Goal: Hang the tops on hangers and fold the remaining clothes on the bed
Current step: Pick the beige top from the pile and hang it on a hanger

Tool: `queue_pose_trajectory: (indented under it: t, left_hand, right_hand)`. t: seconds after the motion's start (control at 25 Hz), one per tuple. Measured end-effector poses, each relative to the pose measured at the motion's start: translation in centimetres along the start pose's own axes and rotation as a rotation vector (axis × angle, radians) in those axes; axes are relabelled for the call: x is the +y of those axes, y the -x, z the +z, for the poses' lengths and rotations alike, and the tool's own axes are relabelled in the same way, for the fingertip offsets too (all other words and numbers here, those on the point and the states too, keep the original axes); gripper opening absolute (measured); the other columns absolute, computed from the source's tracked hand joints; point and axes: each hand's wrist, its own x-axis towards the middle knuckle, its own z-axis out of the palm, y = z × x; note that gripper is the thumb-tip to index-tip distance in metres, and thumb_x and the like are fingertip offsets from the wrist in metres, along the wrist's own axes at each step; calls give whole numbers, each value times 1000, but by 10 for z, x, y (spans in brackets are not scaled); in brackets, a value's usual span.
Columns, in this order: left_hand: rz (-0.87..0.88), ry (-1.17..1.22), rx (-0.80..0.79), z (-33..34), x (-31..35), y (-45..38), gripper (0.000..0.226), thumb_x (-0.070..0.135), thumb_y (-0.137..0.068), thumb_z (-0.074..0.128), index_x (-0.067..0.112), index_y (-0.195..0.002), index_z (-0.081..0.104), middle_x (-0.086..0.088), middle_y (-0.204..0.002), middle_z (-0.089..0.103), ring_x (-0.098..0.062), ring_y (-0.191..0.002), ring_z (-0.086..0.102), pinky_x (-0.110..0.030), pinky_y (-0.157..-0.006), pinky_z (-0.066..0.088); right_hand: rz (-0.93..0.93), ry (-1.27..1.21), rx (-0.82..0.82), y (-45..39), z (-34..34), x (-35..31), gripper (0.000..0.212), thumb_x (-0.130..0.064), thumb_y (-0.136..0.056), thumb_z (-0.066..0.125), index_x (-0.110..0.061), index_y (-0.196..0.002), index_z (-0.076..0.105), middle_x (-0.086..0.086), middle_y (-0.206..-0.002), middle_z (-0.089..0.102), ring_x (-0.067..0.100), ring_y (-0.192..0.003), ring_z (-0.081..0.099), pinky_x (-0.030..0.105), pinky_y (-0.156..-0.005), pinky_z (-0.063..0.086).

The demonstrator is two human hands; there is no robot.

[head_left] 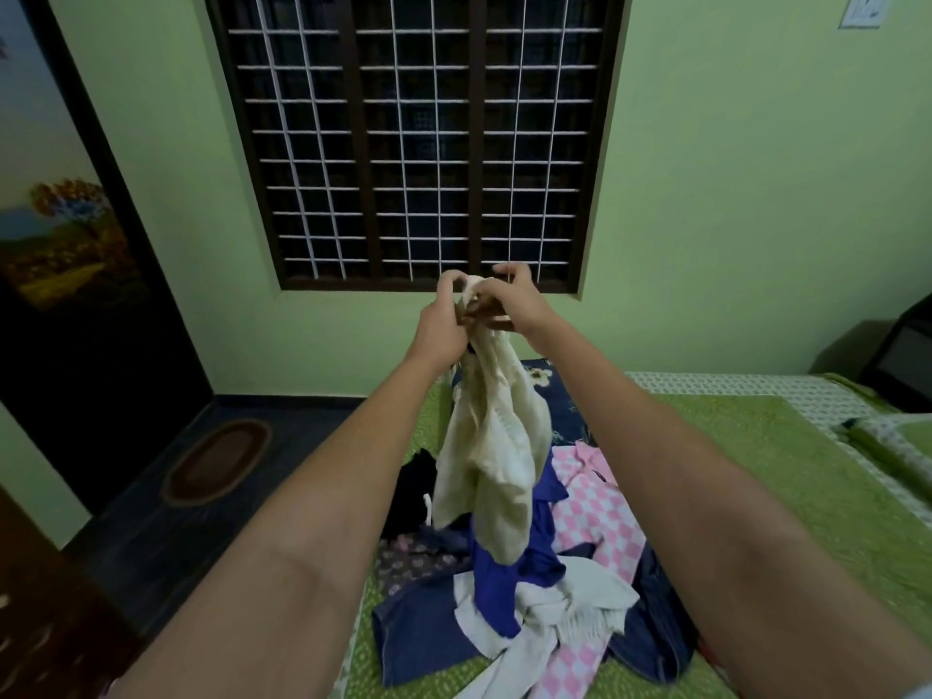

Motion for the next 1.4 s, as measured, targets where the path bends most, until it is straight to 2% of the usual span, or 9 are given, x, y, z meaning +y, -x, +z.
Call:
queue_pose_trajectory:
  t: [0.28,0.48,0.6,0.76,0.84,0.96,1.12,1.28,1.4]
  left_hand:
    - [-443,-124,154,9,17,-3,41,-4,-91,31,22,-117,52,-15,-129,34,-27,-73,49,-31,-70,44]
    - [-318,-127,202,2,12,16,48,-6,-91,38,13,-132,51,-1,-128,47,-11,-64,54,-14,-48,45]
    - [-137,-427,-120,-16,18,33,55,-9,-89,40,17,-136,52,1,-139,49,-24,-95,61,-20,-61,47]
    - [-324,-467,-456,-29,7,58,21,13,-95,43,9,-83,60,-16,-90,64,-34,-77,66,-29,-55,52]
    - [-360,-493,-491,-26,0,73,35,39,-95,49,9,-77,56,-13,-80,62,-32,-71,66,-34,-62,53]
    - [-247,-988,-305,-18,-3,102,26,31,-96,50,9,-98,65,-14,-105,67,-31,-91,64,-36,-74,50]
    - [-260,-1154,-147,-7,-2,142,23,7,-93,47,6,-106,66,-12,-109,66,-32,-101,64,-34,-69,46]
    - [-247,-1196,-206,0,-10,186,30,8,-95,43,9,-118,61,-10,-123,57,-30,-117,50,-34,-77,45]
    - [-300,-1193,-373,13,-27,254,32,12,-96,42,14,-125,55,-7,-130,49,-30,-120,44,-37,-81,42]
  right_hand:
    - [-83,376,-81,32,19,79,29,-19,-85,64,-13,-108,48,-1,-87,55,19,-78,54,30,-62,40]
    - [-90,839,-126,31,9,75,10,-5,-89,52,-8,-95,60,10,-90,62,29,-82,58,31,-65,46]
    - [-70,1085,-134,38,3,79,41,9,-87,38,-7,-116,61,17,-108,62,35,-95,60,39,-74,49]
    - [-64,1056,-118,46,-10,73,36,4,-87,39,-3,-106,67,18,-103,66,32,-82,58,35,-68,48]
    - [-126,1015,-60,55,-17,71,33,4,-86,38,-5,-101,66,17,-100,65,30,-81,56,35,-68,48]
    - [-229,1248,-121,84,-22,80,31,9,-85,42,-6,-106,60,15,-106,60,32,-93,58,39,-72,47]
    - [-79,1356,-99,128,-36,103,34,5,-92,39,-5,-120,54,16,-119,56,33,-113,52,40,-73,43]
    - [17,1402,39,190,-61,115,32,-7,-96,35,-10,-124,49,14,-123,54,33,-116,48,40,-84,44]
    - [292,1448,-90,264,-55,143,35,-10,-97,38,-12,-129,51,11,-131,52,32,-122,48,41,-93,43]
